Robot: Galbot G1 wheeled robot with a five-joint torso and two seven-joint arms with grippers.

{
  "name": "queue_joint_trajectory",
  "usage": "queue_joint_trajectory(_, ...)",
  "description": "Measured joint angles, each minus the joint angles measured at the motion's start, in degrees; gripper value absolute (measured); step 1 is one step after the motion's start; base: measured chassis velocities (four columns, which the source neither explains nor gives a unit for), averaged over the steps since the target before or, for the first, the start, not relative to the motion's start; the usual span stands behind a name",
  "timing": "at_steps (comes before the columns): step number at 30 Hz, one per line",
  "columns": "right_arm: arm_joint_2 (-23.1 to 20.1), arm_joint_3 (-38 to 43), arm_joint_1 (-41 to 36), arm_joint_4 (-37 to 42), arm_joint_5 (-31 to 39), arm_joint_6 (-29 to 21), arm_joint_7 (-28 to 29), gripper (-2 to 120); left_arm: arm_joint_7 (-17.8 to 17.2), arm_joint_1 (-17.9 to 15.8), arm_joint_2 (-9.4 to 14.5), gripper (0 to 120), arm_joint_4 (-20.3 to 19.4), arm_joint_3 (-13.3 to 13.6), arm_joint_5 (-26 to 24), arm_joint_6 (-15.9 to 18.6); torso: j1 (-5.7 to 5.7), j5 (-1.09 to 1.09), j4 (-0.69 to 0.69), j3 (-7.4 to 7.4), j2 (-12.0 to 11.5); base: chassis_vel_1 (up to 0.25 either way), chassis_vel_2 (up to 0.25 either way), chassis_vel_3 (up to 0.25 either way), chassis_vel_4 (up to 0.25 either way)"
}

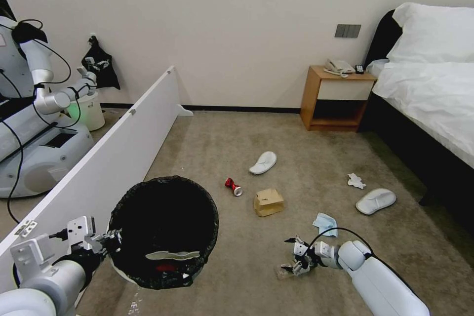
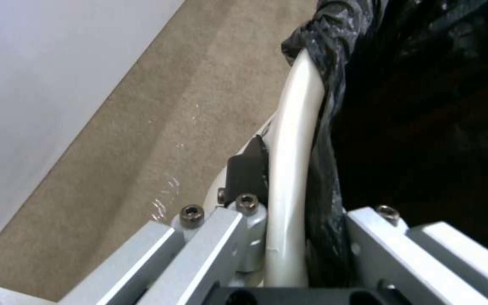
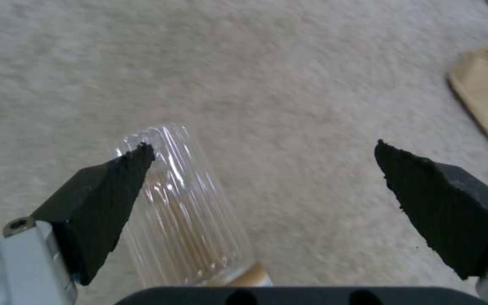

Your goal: Pick up the trash bin, then pick up the garbage from the floor and place it into the trash bin.

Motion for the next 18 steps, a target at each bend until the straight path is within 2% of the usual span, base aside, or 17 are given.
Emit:
queue_joint_trajectory(11, -0.6, -1.3, -0.3, -0.1, 1.0, 1.2, -3.4, 100, 0.0, 0.0, 0.1, 2, -0.2, -0.3, -0.2, 0.0, 0.00, 0.05, 0.03, 0.01, 0.0, 0.000, 0.000, 0.000, 0.000)
queue_joint_trajectory(12, -0.9, -1.4, -0.4, -0.1, 0.8, 1.2, -3.7, 100, 0.0, 0.0, 0.2, 2, -0.2, -0.4, -0.3, 0.0, 0.00, 0.04, 0.00, 0.01, 0.0, 0.000, 0.000, 0.000, 0.000)
queue_joint_trajectory(18, -1.4, -1.6, -0.8, -0.2, 0.6, 1.4, -4.3, 100, 0.0, 0.0, 0.5, 2, -0.1, -0.5, -0.6, 0.0, 0.00, 0.03, 0.01, 0.01, 0.0, 0.000, 0.000, 0.000, 0.000)
